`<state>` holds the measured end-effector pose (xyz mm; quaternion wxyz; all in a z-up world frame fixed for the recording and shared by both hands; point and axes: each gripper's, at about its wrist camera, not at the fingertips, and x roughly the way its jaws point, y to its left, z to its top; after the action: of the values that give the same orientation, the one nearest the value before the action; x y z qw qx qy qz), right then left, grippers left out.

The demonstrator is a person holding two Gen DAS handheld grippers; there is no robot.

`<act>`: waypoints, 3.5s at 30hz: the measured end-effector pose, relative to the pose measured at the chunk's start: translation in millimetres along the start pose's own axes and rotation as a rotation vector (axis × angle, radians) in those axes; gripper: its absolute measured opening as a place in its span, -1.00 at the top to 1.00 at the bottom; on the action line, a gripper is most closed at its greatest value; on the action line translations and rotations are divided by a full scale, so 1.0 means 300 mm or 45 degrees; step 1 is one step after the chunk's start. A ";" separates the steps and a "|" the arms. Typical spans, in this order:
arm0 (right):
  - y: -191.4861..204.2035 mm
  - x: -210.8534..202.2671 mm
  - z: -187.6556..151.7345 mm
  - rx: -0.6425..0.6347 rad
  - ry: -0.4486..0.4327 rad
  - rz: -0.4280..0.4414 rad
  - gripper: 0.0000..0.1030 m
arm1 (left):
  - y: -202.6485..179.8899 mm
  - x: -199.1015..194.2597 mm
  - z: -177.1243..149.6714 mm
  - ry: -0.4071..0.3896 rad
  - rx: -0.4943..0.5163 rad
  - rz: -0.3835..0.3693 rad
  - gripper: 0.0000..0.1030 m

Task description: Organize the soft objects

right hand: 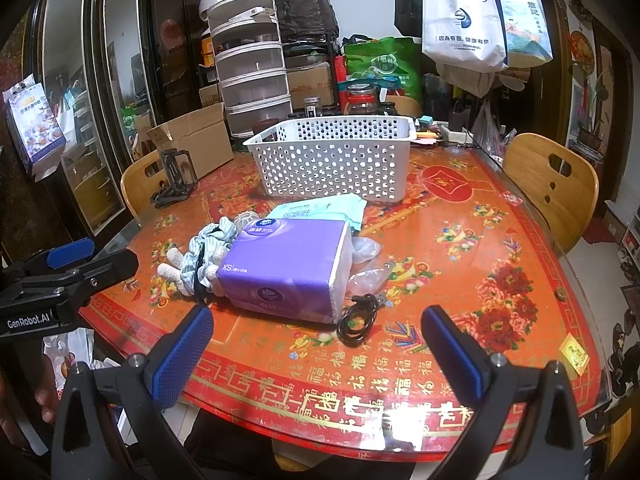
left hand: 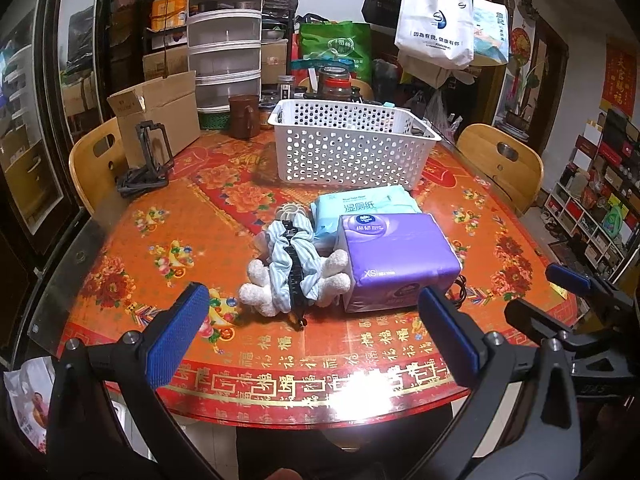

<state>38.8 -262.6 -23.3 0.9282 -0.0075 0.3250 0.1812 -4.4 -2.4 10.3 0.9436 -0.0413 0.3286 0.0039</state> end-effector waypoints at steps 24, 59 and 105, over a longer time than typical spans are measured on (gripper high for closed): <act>-0.029 0.081 0.005 0.071 -0.071 0.117 -1.00 | 0.185 0.086 0.061 -0.026 -0.046 0.158 -1.00; 0.269 0.431 -0.002 -0.046 0.203 0.307 0.22 | 0.304 0.425 -0.112 0.211 -0.084 -0.003 -0.49; 0.336 0.441 0.035 -0.159 0.185 0.276 0.77 | 0.274 0.430 -0.119 0.206 -0.044 -0.042 0.77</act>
<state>106.2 -123.2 -84.7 0.8750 -0.0432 0.3782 0.2991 71.8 74.2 -104.0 0.9131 -0.0632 0.4028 -0.0093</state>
